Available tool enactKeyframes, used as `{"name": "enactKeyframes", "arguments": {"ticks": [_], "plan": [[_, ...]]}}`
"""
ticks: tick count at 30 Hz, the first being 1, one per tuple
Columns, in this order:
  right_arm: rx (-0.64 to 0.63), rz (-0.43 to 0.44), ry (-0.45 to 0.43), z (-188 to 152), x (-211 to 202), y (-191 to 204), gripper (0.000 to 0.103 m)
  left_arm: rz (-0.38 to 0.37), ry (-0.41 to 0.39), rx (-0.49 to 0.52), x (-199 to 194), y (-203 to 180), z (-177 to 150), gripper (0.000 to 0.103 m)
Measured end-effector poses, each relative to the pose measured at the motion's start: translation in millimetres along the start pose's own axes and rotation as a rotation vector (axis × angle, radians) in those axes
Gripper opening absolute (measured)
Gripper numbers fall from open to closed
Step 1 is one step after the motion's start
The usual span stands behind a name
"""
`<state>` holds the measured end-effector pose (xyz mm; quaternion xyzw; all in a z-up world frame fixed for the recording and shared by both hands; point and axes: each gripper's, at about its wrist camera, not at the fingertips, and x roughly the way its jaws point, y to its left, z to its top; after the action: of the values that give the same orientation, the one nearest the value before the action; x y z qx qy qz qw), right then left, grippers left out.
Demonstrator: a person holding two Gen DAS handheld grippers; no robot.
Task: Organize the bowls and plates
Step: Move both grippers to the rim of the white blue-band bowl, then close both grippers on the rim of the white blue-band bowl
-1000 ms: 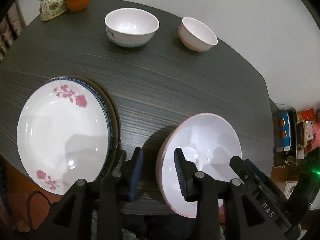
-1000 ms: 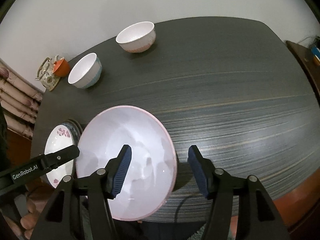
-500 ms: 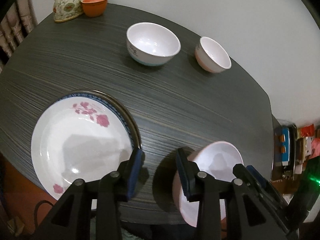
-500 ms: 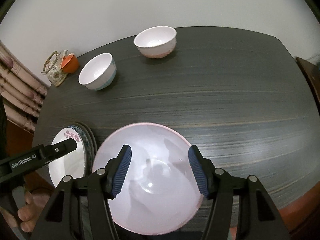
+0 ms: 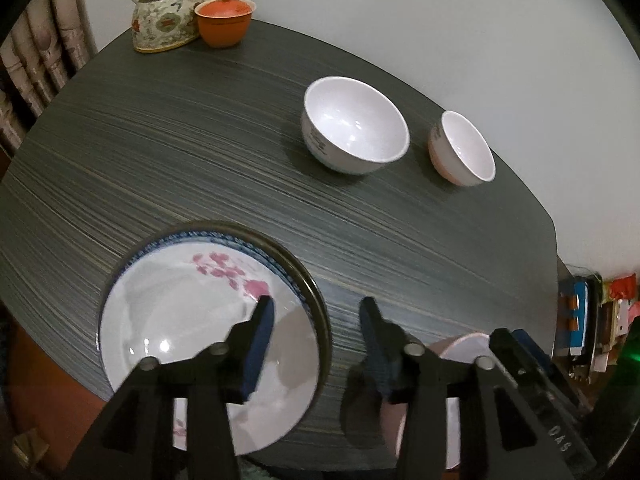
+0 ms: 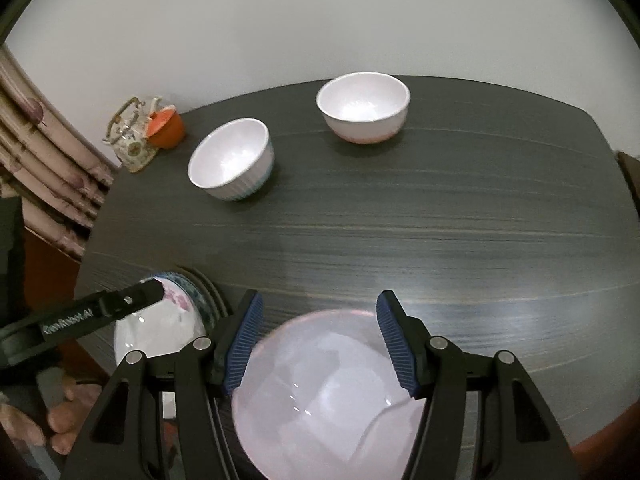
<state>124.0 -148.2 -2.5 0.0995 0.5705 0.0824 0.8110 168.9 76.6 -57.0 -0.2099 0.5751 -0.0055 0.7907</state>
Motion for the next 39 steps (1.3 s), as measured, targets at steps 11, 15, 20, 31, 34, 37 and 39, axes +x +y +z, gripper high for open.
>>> {"name": "enactKeyframes", "arguments": {"ticks": [11, 15, 20, 31, 34, 37, 39], "plan": [[-0.022, 0.073, -0.002, 41, 15, 27, 0.057, 0.017, -0.046, -0.047, -1, 24, 43, 0.048], [-0.016, 0.069, 0.019, 57, 32, 33, 0.057, 0.023, -0.057, -0.049, 4, 28, 59, 0.049], [-0.004, 0.065, 0.043, 80, 56, 38, 0.057, 0.008, -0.054, -0.054, 17, 30, 85, 0.05], [0.082, 0.061, 0.101, 122, 113, 42, 0.057, -0.039, -0.06, -0.066, 49, 23, 141, 0.05], [0.085, 0.041, 0.126, 127, 128, 44, 0.057, -0.038, -0.031, -0.072, 68, 23, 151, 0.05], [0.09, 0.026, 0.15, 130, 142, 43, 0.057, -0.026, -0.002, -0.064, 83, 20, 155, 0.05], [0.095, 0.024, 0.167, 131, 150, 41, 0.057, -0.009, 0.006, -0.06, 90, 19, 156, 0.05]]}}
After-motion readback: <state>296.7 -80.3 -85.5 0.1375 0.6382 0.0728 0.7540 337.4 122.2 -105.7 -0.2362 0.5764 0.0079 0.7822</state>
